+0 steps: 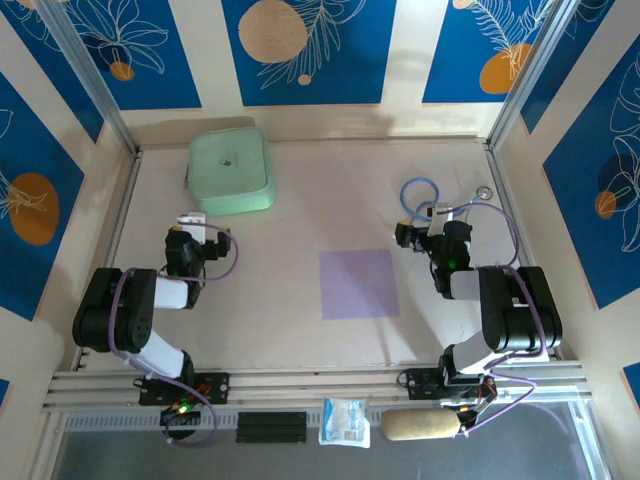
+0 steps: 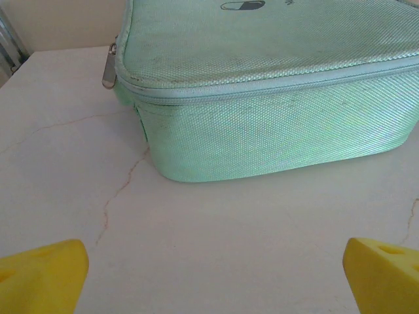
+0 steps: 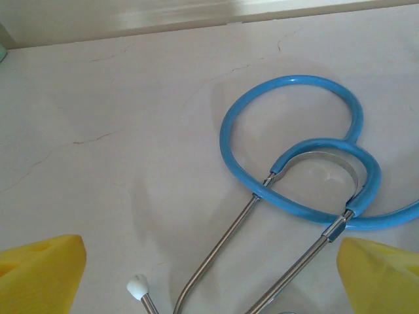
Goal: Fold a paper plane with a square sheet of paper (pick it up from the middle)
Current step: Move the square sheet of paper to the center of the table.
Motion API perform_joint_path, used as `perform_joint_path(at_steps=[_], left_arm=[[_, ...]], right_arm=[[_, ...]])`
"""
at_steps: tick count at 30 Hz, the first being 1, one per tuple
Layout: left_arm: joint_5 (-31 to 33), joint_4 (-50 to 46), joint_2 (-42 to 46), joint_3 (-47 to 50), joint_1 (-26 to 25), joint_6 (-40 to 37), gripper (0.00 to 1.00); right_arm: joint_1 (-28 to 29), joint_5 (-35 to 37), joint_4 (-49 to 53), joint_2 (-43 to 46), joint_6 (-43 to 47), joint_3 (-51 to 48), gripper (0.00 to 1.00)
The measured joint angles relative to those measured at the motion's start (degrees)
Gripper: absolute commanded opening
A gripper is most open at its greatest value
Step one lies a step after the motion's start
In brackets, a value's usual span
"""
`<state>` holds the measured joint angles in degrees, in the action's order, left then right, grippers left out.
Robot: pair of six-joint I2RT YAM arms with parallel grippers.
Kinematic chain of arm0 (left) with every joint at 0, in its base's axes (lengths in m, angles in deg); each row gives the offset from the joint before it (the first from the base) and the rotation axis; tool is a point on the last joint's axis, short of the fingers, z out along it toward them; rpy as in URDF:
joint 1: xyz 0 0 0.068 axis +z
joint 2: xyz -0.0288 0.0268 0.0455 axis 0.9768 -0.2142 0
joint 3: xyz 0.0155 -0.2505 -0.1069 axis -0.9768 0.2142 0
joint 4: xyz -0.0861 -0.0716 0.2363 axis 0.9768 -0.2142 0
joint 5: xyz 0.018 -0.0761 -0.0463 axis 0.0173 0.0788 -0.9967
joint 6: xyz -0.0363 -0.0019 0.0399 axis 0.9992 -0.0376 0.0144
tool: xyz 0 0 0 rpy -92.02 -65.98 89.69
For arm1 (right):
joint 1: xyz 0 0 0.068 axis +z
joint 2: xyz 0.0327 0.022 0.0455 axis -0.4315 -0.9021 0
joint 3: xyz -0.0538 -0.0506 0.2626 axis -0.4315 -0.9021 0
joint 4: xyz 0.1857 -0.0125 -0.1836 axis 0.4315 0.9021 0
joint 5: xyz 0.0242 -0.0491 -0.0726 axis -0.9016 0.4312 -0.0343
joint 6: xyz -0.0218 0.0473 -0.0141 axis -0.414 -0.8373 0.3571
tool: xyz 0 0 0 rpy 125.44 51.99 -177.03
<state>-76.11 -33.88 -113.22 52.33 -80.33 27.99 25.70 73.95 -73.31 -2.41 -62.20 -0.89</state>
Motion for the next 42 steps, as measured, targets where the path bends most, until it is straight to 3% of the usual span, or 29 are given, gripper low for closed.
perform_joint_path(at_steps=[42], left_arm=[[0.22, -0.2, 0.42, 0.02, -0.07, 0.04, 0.99]], right_arm=[[-0.07, 0.09, 2.71, 0.59, -0.02, 0.79, 0.99]])
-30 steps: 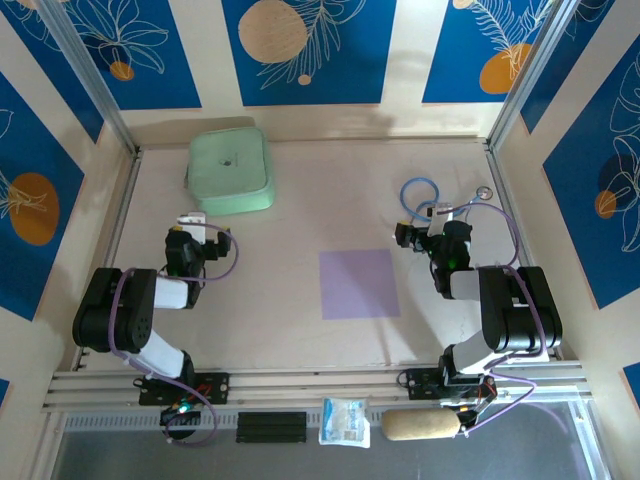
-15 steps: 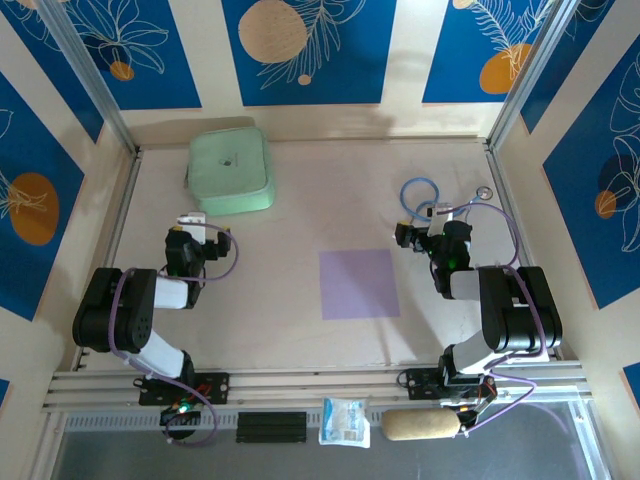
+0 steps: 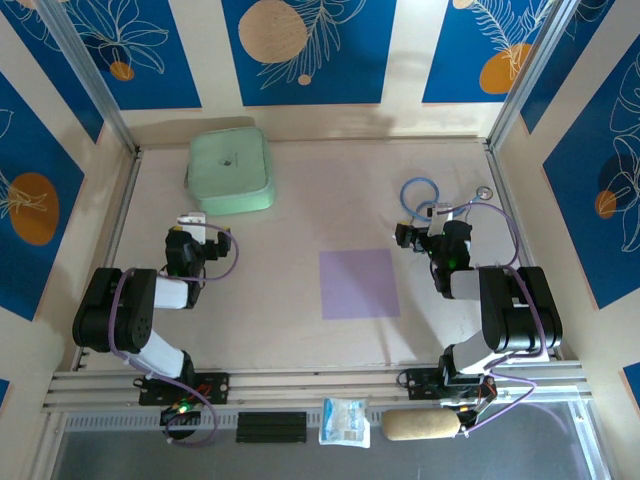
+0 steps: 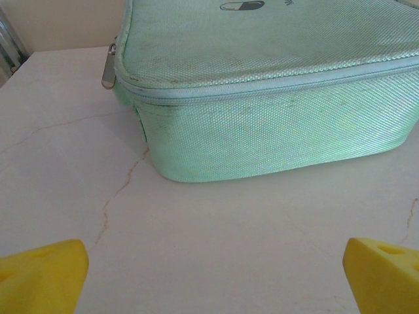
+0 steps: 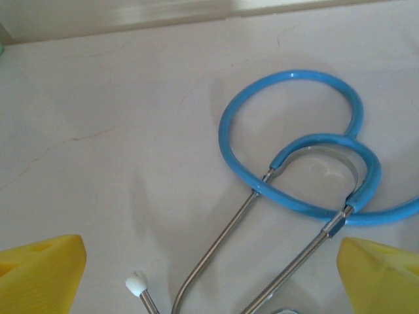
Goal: Fold a paper plane with a square sheet of paper (pick it up from the middle)
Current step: Move the square sheet of paper to the center of the table.
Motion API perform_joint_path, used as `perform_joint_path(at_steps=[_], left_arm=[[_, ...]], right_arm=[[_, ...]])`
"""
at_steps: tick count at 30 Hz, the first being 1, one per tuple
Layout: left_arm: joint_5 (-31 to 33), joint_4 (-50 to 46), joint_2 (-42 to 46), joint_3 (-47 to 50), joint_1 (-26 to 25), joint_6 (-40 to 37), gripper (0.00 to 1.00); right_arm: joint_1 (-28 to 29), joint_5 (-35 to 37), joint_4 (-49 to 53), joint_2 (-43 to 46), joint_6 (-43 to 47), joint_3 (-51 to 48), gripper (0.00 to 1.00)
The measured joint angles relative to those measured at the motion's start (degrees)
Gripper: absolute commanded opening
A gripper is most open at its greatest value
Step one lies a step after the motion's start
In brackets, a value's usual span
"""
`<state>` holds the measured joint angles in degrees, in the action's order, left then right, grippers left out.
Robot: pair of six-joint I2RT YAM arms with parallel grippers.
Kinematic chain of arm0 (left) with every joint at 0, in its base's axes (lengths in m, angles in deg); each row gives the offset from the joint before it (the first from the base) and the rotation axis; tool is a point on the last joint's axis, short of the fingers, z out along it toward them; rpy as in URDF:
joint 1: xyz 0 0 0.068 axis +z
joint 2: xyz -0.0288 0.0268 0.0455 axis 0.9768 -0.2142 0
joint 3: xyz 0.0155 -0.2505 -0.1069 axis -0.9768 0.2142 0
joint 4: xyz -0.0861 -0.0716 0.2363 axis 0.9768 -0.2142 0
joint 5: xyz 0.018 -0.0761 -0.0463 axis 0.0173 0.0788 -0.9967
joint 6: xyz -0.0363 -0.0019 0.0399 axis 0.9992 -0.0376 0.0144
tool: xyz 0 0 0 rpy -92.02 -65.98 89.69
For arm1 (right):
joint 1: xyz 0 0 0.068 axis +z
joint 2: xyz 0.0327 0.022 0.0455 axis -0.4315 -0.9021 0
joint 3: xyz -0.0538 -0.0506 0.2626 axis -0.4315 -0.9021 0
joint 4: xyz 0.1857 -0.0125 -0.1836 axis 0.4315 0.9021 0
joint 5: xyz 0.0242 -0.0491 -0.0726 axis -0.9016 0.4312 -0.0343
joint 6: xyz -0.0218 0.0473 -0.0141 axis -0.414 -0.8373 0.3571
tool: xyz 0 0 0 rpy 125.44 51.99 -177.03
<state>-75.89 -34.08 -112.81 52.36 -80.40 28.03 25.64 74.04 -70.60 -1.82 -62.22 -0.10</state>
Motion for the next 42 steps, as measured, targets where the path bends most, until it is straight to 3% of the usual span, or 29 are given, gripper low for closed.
perform_joint_path(at_steps=[5, 9, 14, 18, 24, 33, 42], left_arm=[[2.78, -4.61, 7.28, 0.15, -0.04, 0.13, 0.99], [5.05, -14.14, 17.33, -1.53, -0.07, 2.78, 0.99], [5.35, -31.04, 27.67, -9.2, -0.15, 12.22, 0.99], [3.72, -39.32, 32.28, -11.91, -0.15, 19.19, 0.99], [-3.58, -47.08, 32.98, -11.91, -0.15, 25.83, 1.0], [-11.15, -49.62, 27.91, -13.22, -0.15, 30.16, 0.99], [-12.9, -50.75, 26.23, -14.16, -0.15, 32.22, 0.99]], right_arm=[[0.52, 2.32, 11.76, 5.66, -0.2, 5.73, 0.99], [2.51, 5.14, 23.78, 10.43, -3.82, 14.53, 0.99], [5.42, 4.33, 40.65, 11.67, -13.46, 26.18, 0.99], [10.12, 0.42, 51.04, 11.56, -18.38, 28.44, 0.99], [18.64, -4.52, 62.6, 8.28, -23.82, 29.29, 0.98], [29.9, -4.57, 68.22, -1.55, -34.21, 29.07, 0.96], [34.38, -0.48, 68.32, -8.63, -41.51, 29.33, 0.96]])
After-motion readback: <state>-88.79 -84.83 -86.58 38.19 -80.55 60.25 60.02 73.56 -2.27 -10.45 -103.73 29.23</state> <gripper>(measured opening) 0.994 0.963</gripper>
